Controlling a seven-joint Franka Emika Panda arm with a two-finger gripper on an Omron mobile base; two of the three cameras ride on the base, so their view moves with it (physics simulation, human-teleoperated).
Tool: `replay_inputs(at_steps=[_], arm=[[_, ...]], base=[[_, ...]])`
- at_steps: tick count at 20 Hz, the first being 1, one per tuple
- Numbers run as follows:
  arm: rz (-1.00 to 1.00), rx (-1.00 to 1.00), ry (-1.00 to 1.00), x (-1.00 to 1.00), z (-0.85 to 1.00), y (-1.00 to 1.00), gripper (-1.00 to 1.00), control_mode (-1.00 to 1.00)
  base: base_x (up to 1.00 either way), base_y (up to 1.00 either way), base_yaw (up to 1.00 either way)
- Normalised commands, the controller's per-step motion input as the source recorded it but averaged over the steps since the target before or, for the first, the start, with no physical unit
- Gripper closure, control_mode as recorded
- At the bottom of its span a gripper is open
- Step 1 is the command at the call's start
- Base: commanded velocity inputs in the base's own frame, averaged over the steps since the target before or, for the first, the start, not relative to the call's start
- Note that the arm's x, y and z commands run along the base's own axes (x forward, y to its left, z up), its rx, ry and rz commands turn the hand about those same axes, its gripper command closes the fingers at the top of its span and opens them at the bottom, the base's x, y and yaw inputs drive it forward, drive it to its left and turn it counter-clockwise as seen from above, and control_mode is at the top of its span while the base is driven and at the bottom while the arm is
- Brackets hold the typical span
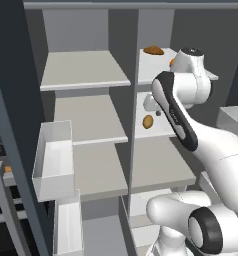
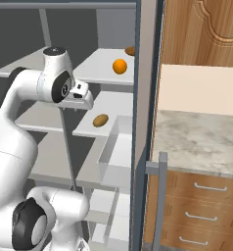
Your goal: Take the potato and orange from the fridge shelf and place them in the freezer drawer to begin freezing them.
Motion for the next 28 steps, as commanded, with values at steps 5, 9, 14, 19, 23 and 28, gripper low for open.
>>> replay_inputs(at_steps=[5,9,14,19,23,28], arm=[[0.0,-0.08,-0.43,-0.47,0.12,0.0,-1.0,-1.0],[0.0,-0.06,-0.61,-0.57,0.69,-0.33,-1.0,-1.0],[-0.12,0.0,-0.27,0.02,0.83,-0.76,-1.0,-1.0],[-0.25,0.01,-0.14,0.51,0.6,-0.28,-1.0,-1.0],[-0.28,0.03,0.0,0.7,0.13,-0.08,-1.0,-1.0],[-0.03,0.06,0.06,0.48,-0.05,-0.24,-1.0,-1.0]], base=[[0.0,0.0,0.0],[0.0,0.0,0.0],[0.0,0.0,0.0],[0.0,0.0,0.0],[0.0,0.0,0.0],[0.0,0.0,0.0]])
